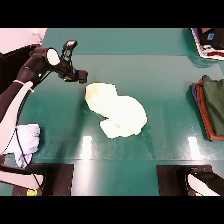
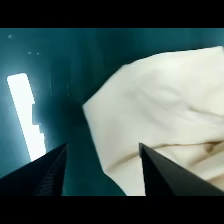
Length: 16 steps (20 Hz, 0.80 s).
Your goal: Fold the shirts.
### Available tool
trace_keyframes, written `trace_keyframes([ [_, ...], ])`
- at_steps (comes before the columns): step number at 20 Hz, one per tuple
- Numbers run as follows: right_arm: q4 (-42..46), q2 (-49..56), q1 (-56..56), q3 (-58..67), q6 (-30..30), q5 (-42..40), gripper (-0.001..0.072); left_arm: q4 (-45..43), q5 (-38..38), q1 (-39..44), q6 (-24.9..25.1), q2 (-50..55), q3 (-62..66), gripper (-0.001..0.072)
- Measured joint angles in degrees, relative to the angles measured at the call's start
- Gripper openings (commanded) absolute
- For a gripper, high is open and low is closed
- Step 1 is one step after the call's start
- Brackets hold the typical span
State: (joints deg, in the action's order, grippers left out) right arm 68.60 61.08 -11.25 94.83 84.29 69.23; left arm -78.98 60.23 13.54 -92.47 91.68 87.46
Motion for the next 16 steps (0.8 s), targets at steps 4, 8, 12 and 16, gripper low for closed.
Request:
trace_keyframes([
  [4, -0.04, 2.97, -0.94, 0.00, 0.52, 1.42, 0.0016, 4.76, -1.29, -1.75, 0.90, 6.32, -0.35, 0.0528],
  [8, -0.02, 5.53, -2.62, 0.00, 0.68, 2.01, 0.0016, 8.92, -3.15, -1.70, 2.25, 10.03, -0.37, 0.0202],
  [12, -0.11, 6.78, -2.36, -1.62, 0.74, 4.68, 0.0017, 9.90, -2.69, -1.60, 2.75, 10.97, 1.55, 0.0022],
  [16, -0.09, 4.66, 0.00, -12.33, 1.01, 8.46, 0.0026, 8.09, -0.17, -2.43, 4.55, 7.50, 5.11, 0.0022],
])
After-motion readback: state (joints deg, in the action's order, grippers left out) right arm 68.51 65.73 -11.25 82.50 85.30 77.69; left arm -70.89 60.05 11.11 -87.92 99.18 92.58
